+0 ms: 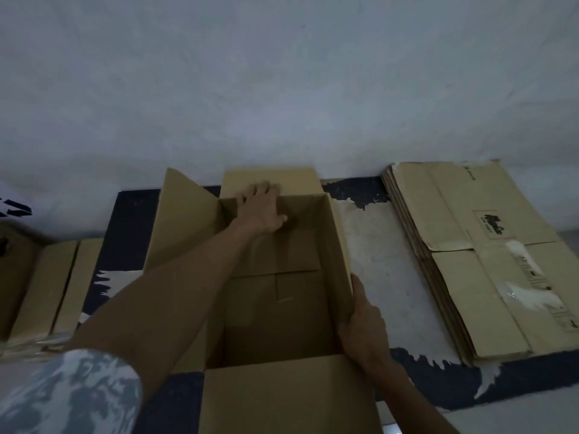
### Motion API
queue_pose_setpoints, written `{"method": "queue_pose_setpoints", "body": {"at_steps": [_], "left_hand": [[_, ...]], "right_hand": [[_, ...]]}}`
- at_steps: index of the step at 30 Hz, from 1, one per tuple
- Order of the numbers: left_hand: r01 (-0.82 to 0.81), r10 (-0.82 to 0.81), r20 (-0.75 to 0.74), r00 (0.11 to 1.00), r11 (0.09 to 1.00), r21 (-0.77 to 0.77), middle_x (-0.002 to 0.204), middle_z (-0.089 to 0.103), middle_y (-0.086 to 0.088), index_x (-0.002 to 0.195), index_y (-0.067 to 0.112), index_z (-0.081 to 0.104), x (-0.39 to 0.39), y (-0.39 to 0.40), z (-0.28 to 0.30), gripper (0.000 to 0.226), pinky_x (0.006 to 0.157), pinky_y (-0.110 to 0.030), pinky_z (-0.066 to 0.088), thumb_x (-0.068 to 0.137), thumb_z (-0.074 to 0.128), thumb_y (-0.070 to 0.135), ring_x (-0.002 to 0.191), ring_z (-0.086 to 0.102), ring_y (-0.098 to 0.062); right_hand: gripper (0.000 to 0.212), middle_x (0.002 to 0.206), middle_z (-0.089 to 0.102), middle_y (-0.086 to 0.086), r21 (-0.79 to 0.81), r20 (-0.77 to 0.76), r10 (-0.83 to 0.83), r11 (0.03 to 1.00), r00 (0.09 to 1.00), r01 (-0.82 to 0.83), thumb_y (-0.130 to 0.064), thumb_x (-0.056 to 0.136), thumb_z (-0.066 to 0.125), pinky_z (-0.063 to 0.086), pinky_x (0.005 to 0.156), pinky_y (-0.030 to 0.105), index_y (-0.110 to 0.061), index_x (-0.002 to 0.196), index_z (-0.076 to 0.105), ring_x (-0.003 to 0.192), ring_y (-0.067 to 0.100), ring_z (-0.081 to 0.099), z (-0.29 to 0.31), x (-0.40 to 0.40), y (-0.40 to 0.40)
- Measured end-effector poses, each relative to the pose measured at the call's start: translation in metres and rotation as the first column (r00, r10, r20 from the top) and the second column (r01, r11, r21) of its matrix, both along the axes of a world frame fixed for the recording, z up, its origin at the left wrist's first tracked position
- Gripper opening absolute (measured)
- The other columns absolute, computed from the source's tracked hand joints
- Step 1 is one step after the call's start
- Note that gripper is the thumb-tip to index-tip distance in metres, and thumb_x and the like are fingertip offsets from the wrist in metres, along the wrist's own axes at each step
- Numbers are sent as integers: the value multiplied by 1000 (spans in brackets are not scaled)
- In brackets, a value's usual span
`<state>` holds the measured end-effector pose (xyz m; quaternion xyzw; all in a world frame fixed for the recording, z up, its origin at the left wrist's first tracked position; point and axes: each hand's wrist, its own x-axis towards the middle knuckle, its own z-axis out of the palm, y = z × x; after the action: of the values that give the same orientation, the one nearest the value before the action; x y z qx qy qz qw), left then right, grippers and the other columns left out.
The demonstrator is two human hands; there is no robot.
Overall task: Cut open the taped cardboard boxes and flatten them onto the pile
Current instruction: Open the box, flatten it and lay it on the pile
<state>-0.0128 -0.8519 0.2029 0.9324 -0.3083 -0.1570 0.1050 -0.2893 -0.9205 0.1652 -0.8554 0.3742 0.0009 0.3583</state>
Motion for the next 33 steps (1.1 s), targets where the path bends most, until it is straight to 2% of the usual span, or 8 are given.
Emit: {"method": "queue_pose_setpoints", "body": {"at_steps": [7,11,14,17,20,26,30,33], "left_hand": [[-135,135,-6,991,990,-51,131,55,-8,123,22,55,16,-22,-17,39,115,-60,14,96,52,51,133,36,-35],[-135,135,-74,988,991,-7,147,39,-12,123,27,55,18,-27,-6,44,117,-65,10,89,63,53,141,25,-39],[-90,107,97,989,982,-167,159,23,-12,137,26,49,-24,-36,3,50,119,-57,8,93,62,45,148,15,-38],[-227,131,-277,952,909,-349,130,55,-8,127,17,50,-95,-47,3,41,94,-41,50,96,58,44,118,54,-26],[-386,129,-707,696,897,-216,118,57,-6,122,13,49,-146,-55,-8,39,76,-30,52,93,64,35,101,58,-19],[-517,146,-727,671,795,-317,104,71,-13,104,7,66,-147,-37,20,29,79,-47,60,77,62,17,92,68,-30],[-670,95,-807,582,619,-410,89,76,-10,101,4,71,-133,14,71,18,61,-31,58,84,68,9,76,72,-22],[-735,75,-843,533,535,-417,94,75,-17,102,2,72,-125,60,100,22,70,-34,58,83,66,11,74,70,-28]], "right_hand": [[80,122,62,10,-37,8,-30,999,1000,30,-6,93,56,58,81,39,-23,157,10,94,22,66,-1,4,2],[81,117,63,8,-12,-9,-32,999,999,32,-8,92,55,58,80,43,-25,157,8,92,23,65,2,4,2],[78,119,63,9,-25,2,-37,999,999,38,-9,93,53,57,84,44,-22,157,11,95,24,65,2,2,1],[76,127,61,11,42,48,-26,999,998,24,-18,91,53,56,88,47,-20,157,14,101,28,65,3,-1,0],[81,137,53,5,205,115,-39,979,993,15,-31,89,64,54,93,40,-23,155,18,111,23,60,9,-11,-6],[66,149,45,2,483,321,-371,856,871,186,-48,90,56,42,100,33,-27,150,37,130,15,46,27,-44,-16],[54,148,46,5,539,223,-442,799,869,268,-48,100,44,39,102,35,-19,146,43,123,16,47,23,-39,-16],[61,149,45,6,664,79,-428,696,900,272,-56,98,44,36,112,45,-20,147,42,133,26,46,24,-25,-9]]}}
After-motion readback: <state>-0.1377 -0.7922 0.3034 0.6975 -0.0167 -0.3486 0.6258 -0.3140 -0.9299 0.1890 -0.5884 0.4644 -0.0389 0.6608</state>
